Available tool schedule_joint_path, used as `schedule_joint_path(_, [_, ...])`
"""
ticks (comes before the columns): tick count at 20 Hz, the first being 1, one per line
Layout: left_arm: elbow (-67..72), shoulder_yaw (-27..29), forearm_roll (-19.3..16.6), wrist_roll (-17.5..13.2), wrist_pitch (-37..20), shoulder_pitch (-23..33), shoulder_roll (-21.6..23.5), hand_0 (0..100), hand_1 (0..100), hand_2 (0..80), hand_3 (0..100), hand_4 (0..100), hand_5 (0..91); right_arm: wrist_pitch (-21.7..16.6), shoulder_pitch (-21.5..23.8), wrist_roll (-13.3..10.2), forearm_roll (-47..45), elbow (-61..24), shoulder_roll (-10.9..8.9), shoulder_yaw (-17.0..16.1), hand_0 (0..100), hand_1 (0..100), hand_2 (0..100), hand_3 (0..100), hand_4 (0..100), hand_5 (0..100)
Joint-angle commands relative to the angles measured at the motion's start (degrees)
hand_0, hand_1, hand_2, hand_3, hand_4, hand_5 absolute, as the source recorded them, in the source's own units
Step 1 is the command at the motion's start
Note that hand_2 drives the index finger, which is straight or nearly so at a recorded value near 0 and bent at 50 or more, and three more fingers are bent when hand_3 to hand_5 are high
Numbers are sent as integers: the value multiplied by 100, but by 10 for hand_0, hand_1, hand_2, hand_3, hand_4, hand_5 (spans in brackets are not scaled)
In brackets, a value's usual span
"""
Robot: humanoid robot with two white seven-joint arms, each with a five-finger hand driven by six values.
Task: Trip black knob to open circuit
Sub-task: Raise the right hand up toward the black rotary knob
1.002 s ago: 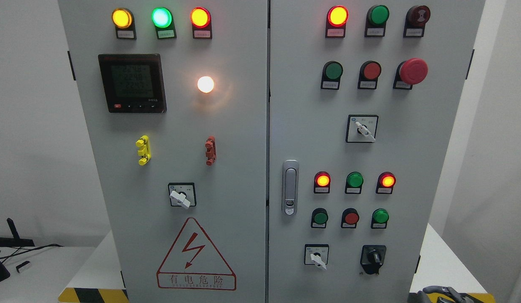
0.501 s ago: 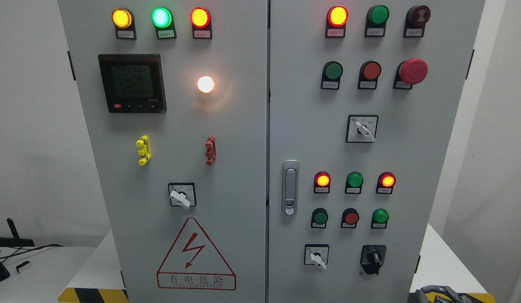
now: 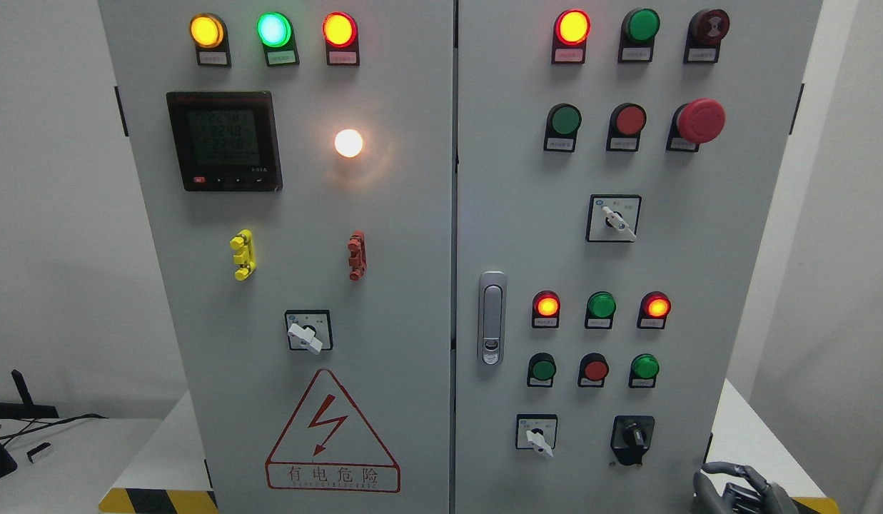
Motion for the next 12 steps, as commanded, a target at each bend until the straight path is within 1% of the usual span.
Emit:
schedule_joint_path(1, [0, 0, -176, 5, -5, 0, -7, 120, 389, 0, 0, 0, 0, 21, -142, -55, 19, 2, 32, 142, 404, 741, 435, 1000, 1000, 978])
schedule_joint_path(4, [0, 0, -176, 5, -5, 0, 2, 120, 389, 0, 0, 0, 0, 64, -204, -82, 45, 37, 137, 239, 406, 742, 436, 1000, 1000, 978])
schedule_joint_path(10, [0, 0, -176, 5, -5, 0, 2, 120, 389, 0, 0, 0, 0, 118, -256, -161, 45, 90, 146, 388, 409, 742, 437, 1000, 1000, 977])
schedule_joint_path(12, [0, 0, -176, 5, -5, 0, 2, 120, 389, 0, 0, 0, 0, 117, -274, -222, 45, 142, 155, 441, 411, 743, 437, 1000, 1000, 977])
